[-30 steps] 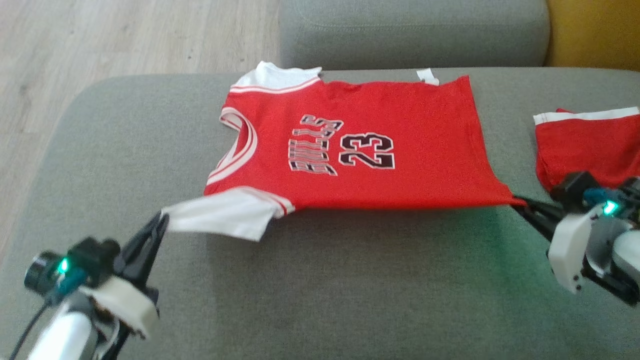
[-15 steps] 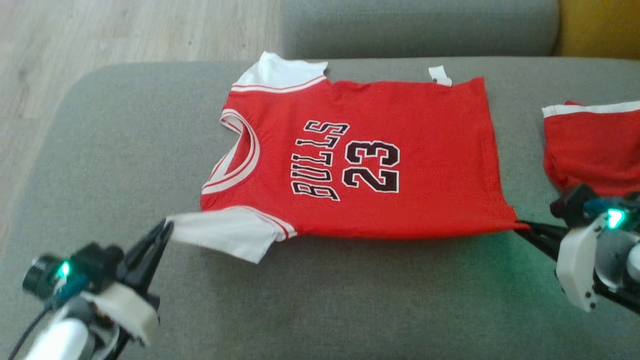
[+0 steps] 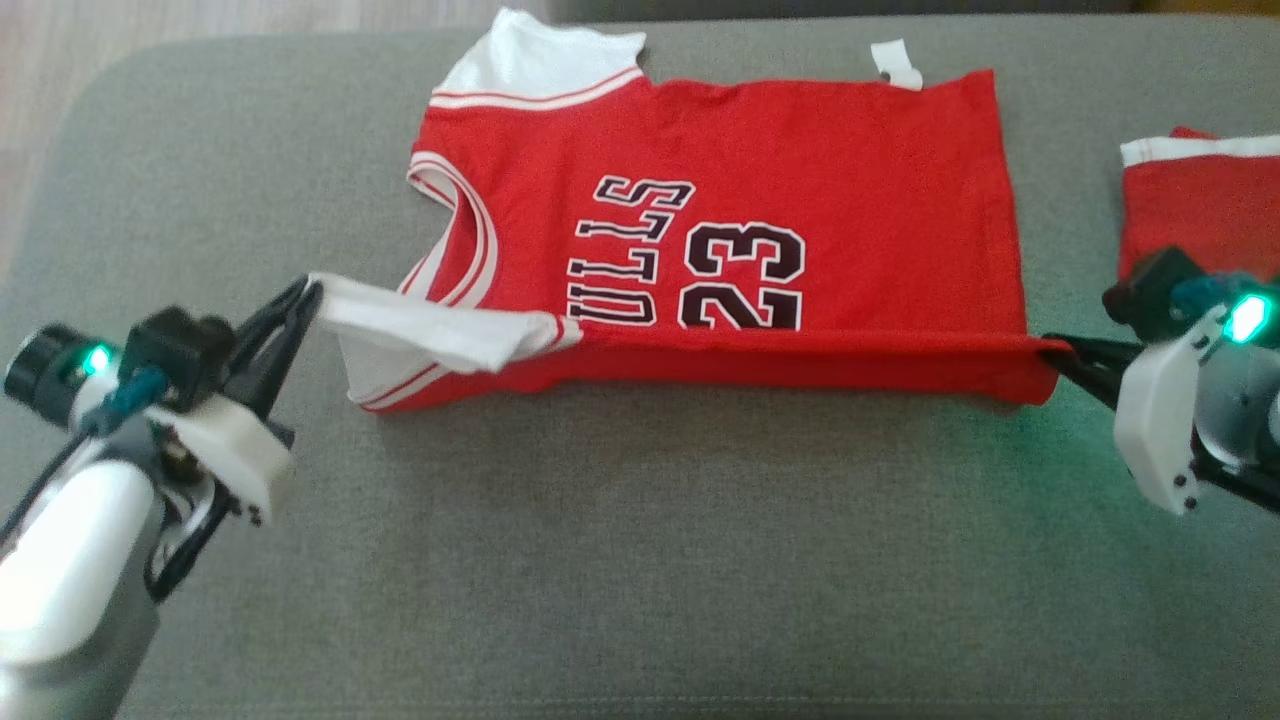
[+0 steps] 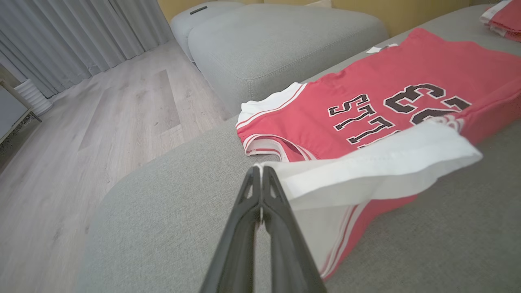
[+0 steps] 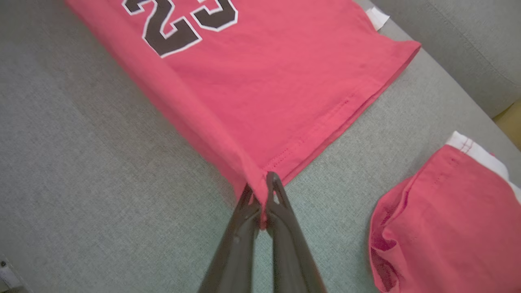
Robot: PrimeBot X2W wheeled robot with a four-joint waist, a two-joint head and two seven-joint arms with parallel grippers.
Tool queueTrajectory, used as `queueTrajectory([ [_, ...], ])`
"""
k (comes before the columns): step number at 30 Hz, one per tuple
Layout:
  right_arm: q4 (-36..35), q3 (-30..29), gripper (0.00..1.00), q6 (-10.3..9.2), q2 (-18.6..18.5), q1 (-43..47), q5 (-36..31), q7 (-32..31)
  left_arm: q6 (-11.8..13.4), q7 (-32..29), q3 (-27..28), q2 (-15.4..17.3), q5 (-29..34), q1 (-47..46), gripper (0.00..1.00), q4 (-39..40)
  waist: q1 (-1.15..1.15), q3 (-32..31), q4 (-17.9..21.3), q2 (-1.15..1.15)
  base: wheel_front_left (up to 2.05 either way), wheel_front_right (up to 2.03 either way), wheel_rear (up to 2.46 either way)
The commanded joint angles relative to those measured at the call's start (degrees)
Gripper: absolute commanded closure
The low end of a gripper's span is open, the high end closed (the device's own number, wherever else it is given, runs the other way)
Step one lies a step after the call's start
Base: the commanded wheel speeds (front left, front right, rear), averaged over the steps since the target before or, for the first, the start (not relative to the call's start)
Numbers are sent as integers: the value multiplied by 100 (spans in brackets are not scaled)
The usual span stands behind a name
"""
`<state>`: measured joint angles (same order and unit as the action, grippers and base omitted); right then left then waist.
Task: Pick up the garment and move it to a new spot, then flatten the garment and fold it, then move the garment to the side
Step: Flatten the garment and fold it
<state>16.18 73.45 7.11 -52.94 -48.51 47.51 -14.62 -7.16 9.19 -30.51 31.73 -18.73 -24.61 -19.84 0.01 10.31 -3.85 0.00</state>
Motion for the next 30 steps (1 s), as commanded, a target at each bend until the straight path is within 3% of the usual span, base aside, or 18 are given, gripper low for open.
queueTrajectory([
  [1, -21, -59, 100, 37, -106, -88, 16, -35, -25, 57, 187, 281, 24, -450, 100, 11, -1, 123, 5, 0, 0, 0, 0],
  [12, 191, -17, 100, 37, 142, -607, -111, -176, -32, 187, -889, 319, -288, -1751, 100, -1131, -1, 583, 81, 0, 0, 0, 0],
  [17, 345, -13, 100, 37, 231, -829, -98, -113, -32, 364, -1067, 184, -448, -2210, 100, -1702, -1, 752, 107, 0, 0, 0, 0],
  [18, 418, -13, 0, 37, 251, -863, -59, -64, -32, 398, -1061, 136, -455, -2290, 69, -1817, -1, 772, 106, 0, 0, 0, 0],
  [19, 492, -13, 0, 37, 275, -890, -22, -40, -32, 429, -1065, 86, -448, -2359, 0, -1922, -1, 786, 104, 0, 0, 0, 0],
  [26, 860, -177, 0, 37, 432, -921, 233, 469, 142, 569, -726, -239, -618, -2522, 0, -2275, -1, 749, 99, 0, 0, 0, 0],
  [30, 1194, -568, 0, 37, 628, -848, 352, 1111, 427, 578, -52, -395, -778, -2202, 0, -1711, -1, 586, 98, 0, 0, 0, 0],
])
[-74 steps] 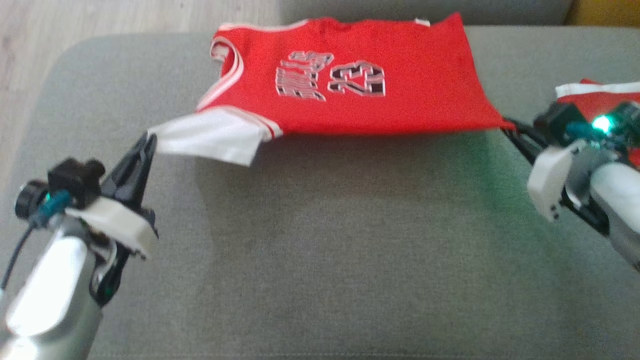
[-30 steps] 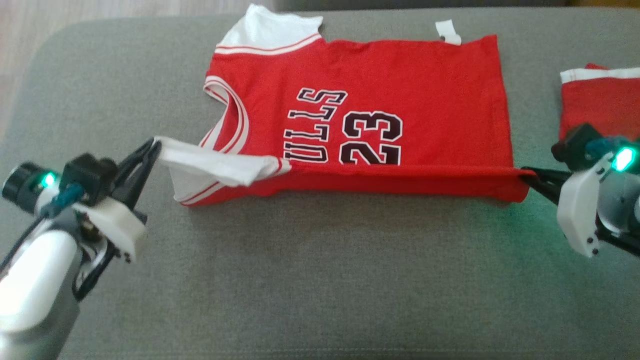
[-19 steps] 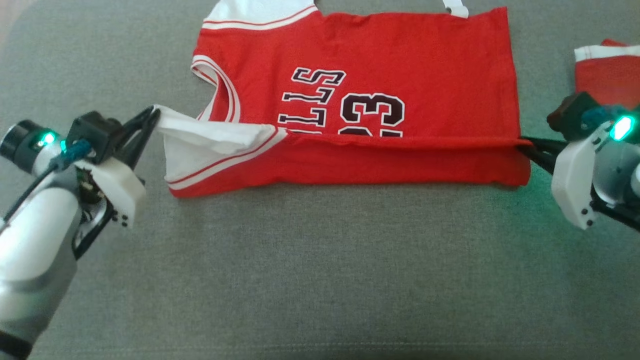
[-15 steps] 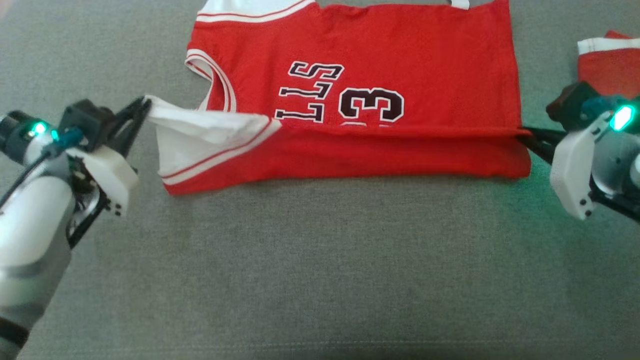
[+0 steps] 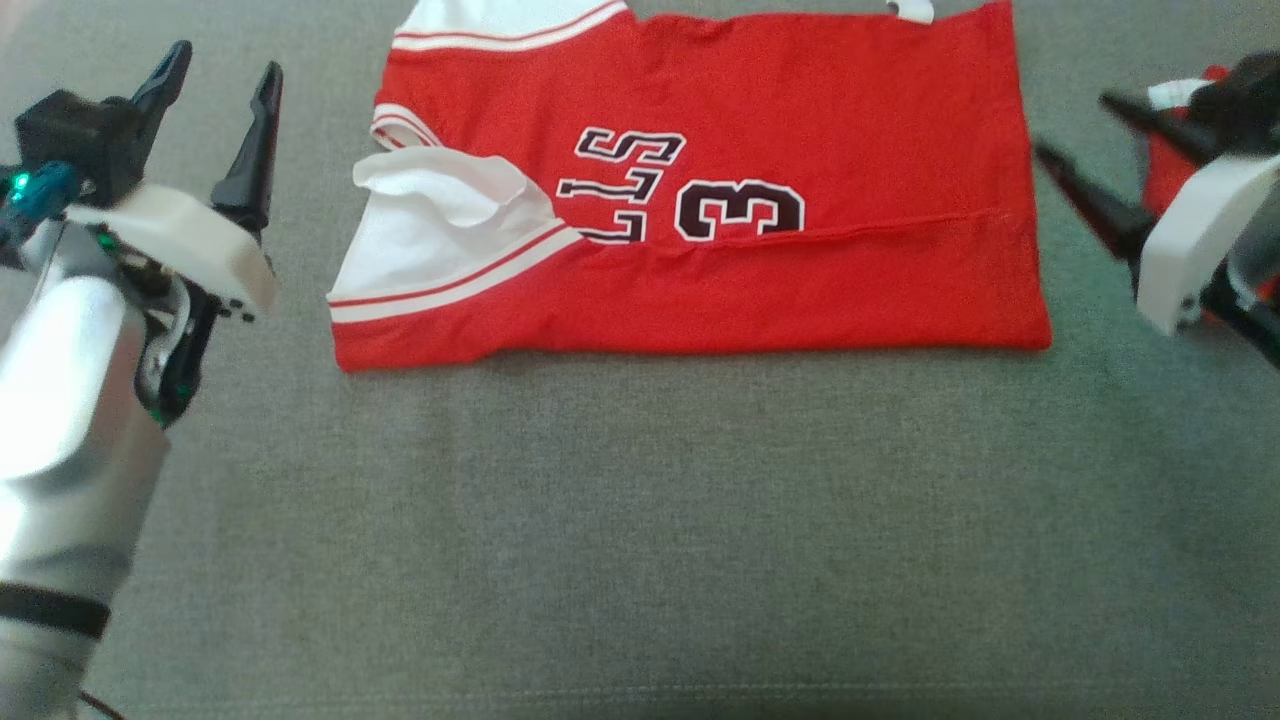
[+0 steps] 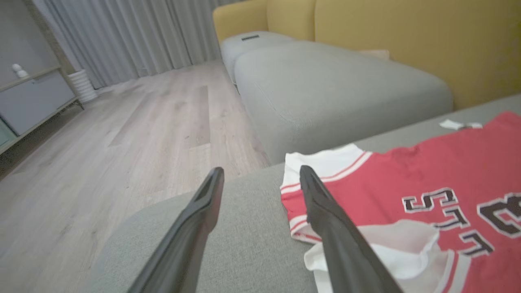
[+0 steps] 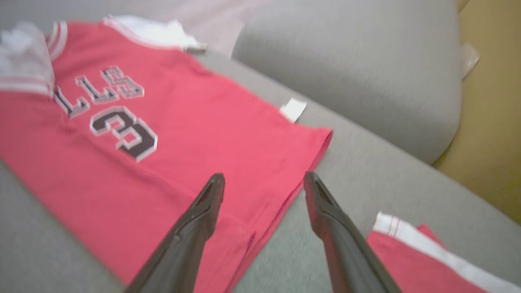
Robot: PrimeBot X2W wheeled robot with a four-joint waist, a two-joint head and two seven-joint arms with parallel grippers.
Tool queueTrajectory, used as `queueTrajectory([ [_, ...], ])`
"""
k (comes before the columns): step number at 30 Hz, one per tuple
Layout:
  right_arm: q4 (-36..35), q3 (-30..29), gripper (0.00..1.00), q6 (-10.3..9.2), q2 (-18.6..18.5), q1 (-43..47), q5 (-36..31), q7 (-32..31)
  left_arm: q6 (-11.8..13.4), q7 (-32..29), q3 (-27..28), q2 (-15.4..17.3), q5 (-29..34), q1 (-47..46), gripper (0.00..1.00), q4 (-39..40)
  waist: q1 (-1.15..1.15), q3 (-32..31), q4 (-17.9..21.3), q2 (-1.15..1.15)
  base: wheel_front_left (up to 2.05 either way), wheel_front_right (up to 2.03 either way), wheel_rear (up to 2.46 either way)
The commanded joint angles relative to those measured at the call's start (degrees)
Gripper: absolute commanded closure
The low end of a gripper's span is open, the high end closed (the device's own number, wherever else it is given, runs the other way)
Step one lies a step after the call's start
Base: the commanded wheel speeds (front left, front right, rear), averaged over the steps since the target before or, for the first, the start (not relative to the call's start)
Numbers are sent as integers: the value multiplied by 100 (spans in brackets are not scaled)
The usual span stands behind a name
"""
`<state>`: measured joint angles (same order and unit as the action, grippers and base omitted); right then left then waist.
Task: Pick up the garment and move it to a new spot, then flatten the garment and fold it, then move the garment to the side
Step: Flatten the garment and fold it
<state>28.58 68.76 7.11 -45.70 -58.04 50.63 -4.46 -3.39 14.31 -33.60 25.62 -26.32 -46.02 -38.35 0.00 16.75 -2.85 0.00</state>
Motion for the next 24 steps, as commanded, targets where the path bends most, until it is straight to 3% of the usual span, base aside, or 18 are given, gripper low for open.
queueTrajectory([
  [1, 47, -252, 0, 37, -16, 143, 79, 324, 120, 66, 433, 178, -36, 84, 0, 312, 0, -114, 0, 0, 0, 0, 0],
  [9, 650, -1549, 0, 37, 927, 722, 104, 1789, 538, 68, 2035, -385, 3, 1452, 0, 1893, 0, -592, 25, 0, 0, 0, 0],
  [12, 661, -2464, 0, 37, 1440, 1160, -314, 1936, 501, 68, 2732, -869, 133, 2119, 0, 2533, 0, -809, 47, 0, 0, 0, 0],
  [18, -61, -4698, 0, 37, 2591, 2614, -1879, 1943, 230, 68, 3324, -1632, 482, 2916, 0, 2997, 0, -1021, 50, 0, 0, 0, 0],
  [24, -710, -5729, 0, 37, 3699, 3816, -3027, 1944, -32, 68, 3507, -2046, 891, 3335, 0, 2722, 0, -1063, 76, 0, 0, 0, 0],
])
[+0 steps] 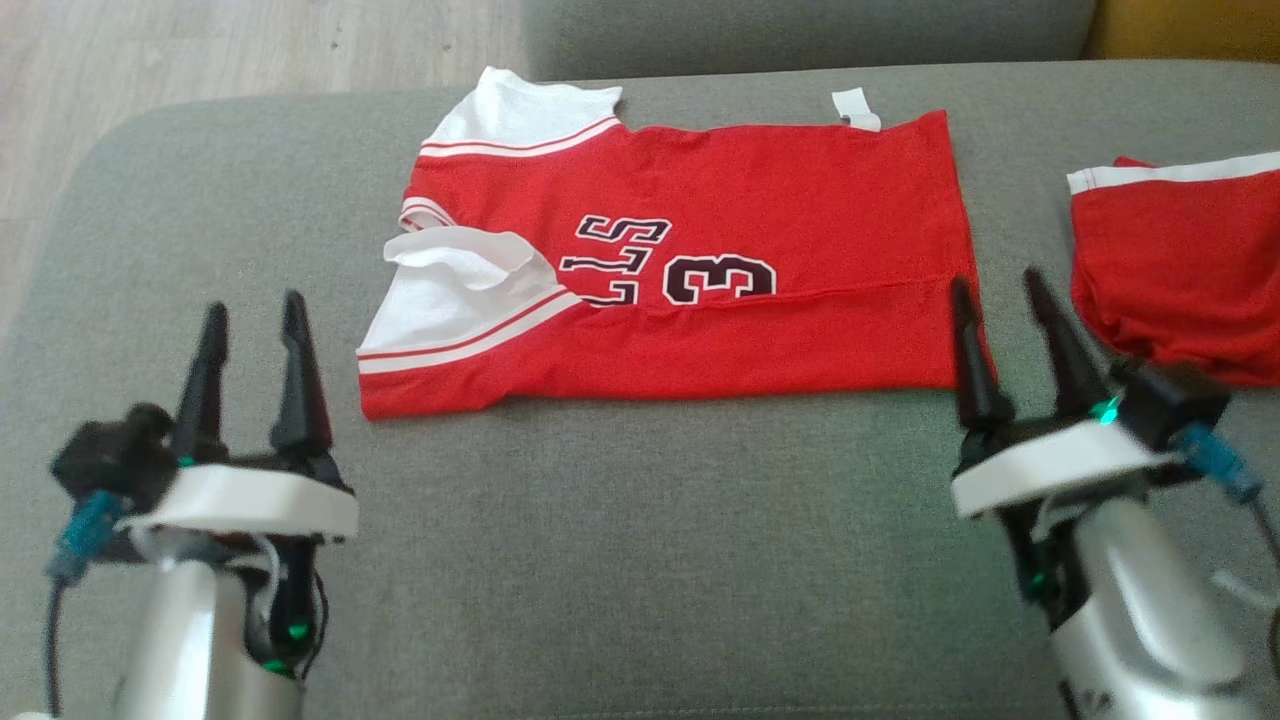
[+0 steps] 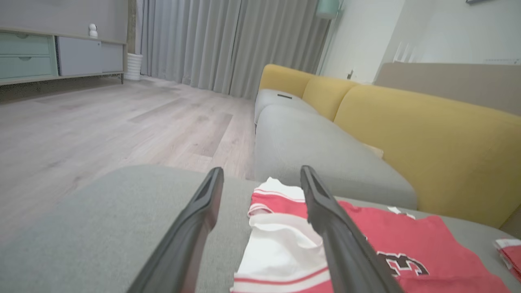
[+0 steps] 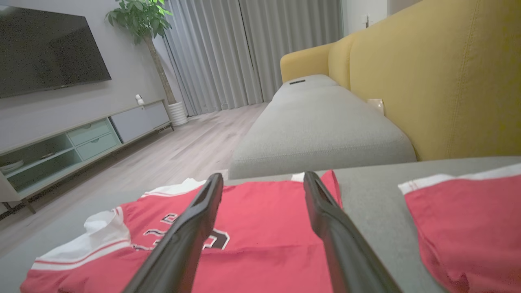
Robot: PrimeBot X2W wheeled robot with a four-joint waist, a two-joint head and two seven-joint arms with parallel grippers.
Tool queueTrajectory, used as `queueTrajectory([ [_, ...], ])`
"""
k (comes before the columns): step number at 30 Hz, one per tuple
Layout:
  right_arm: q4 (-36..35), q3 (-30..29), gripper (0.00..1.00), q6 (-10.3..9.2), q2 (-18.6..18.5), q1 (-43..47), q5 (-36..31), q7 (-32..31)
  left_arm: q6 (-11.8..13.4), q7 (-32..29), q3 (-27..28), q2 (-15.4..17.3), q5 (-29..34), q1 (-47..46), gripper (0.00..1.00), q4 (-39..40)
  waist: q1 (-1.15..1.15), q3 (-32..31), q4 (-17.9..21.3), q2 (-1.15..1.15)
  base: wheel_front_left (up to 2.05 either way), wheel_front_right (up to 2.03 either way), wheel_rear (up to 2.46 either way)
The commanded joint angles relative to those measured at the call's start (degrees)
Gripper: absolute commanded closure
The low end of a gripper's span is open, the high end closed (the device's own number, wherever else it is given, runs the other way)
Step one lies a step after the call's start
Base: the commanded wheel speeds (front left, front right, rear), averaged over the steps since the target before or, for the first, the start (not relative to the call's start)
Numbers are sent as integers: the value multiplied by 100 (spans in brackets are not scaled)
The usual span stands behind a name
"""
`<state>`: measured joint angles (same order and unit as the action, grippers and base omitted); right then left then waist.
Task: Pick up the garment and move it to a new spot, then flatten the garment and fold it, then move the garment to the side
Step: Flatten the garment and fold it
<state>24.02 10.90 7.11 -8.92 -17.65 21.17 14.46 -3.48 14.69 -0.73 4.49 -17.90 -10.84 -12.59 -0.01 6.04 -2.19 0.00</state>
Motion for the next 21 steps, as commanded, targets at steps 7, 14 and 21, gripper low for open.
queueTrajectory([
  [7, -538, -128, 0, 37, 455, 200, -535, 53, -121, 30, 222, -5, 616, -320, 0, -802, 1, 204, 154, 0, 0, 0, 0],
  [14, -624, -112, 0, 37, 506, 170, -664, 49, -155, 18, 81, 161, 801, -819, 0, -2176, 1, 420, 317, 0, 0, 0, 0],
  [21, -702, -103, 0, 37, 532, 100, -746, 24, 19, 14, 56, 367, 917, -1560, 0, -3309, 1, 681, 445, 0, 0, 0, 0],
])
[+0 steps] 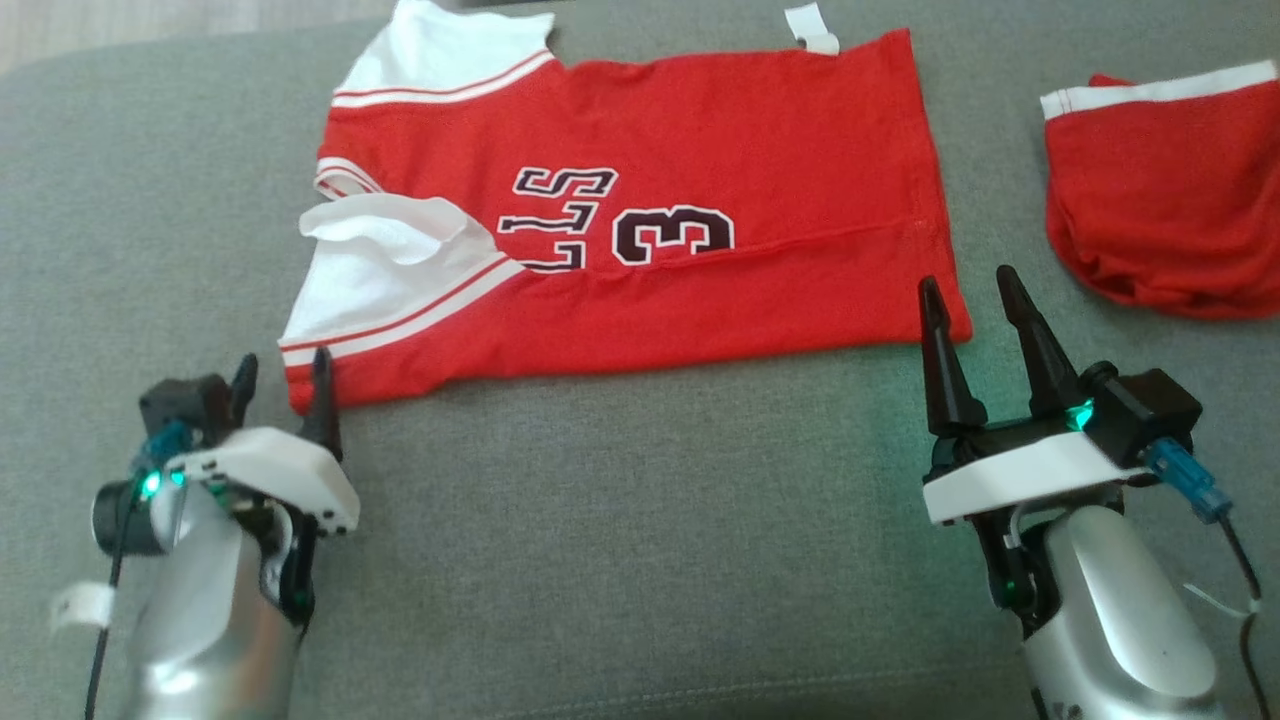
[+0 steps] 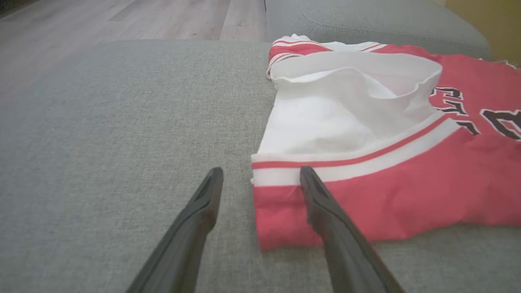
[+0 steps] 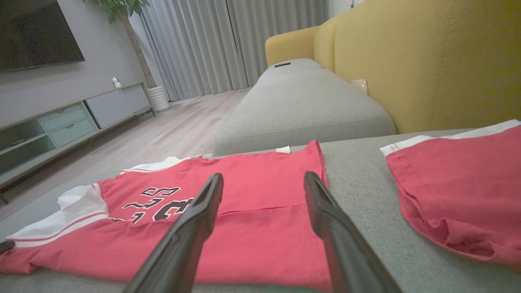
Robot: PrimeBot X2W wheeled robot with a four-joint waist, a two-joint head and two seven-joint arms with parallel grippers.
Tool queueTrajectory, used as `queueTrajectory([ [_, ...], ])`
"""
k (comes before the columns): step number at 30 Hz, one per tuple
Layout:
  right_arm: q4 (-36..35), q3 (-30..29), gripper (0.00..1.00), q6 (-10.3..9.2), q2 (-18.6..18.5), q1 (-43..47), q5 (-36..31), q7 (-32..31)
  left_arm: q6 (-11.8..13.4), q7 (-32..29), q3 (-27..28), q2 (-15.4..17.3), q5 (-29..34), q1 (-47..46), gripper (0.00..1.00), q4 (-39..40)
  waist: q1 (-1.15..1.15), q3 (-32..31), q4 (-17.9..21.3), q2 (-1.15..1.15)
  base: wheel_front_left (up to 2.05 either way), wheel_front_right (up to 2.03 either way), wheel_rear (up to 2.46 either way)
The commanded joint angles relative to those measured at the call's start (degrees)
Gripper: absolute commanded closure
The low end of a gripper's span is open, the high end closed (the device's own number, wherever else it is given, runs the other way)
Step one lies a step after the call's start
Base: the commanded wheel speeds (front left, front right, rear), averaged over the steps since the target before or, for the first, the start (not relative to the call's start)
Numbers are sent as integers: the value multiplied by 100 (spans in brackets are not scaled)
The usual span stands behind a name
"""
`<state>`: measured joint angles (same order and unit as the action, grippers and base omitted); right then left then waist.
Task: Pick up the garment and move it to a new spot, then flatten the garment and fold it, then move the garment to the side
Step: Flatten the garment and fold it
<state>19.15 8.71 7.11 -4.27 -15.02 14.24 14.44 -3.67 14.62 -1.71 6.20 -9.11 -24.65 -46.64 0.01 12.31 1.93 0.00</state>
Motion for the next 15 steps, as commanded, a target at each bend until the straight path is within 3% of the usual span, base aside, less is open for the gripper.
queueTrajectory([
  [1, -226, 108, 0, 37, 70, -169, -67, 24, 40, 23, 147, 198, 35, -262, 0, -15, -1, 84, 41, 0, 0, 0, 0],
  [10, -225, 84, 0, 37, 96, -216, -160, -24, -87, -7, -53, 249, 67, -735, 0, -938, -1, 233, 79, 0, 0, 0, 0],
  [11, -215, 73, 0, 37, 98, -219, -174, -35, -111, -5, -81, 232, 62, -772, 54, -991, -1, 237, 66, 0, 0, 0, 0],
  [12, -200, 61, 0, 37, 99, -224, -190, -52, -135, 1, -110, 220, 61, -806, 100, -1011, -1, 239, 51, 0, 0, 0, 0],
  [15, -87, -38, 0, 37, 103, -259, -266, -161, -180, 25, -187, 194, 78, -865, 100, -915, -1, 220, -14, 0, 0, 0, 0],
])
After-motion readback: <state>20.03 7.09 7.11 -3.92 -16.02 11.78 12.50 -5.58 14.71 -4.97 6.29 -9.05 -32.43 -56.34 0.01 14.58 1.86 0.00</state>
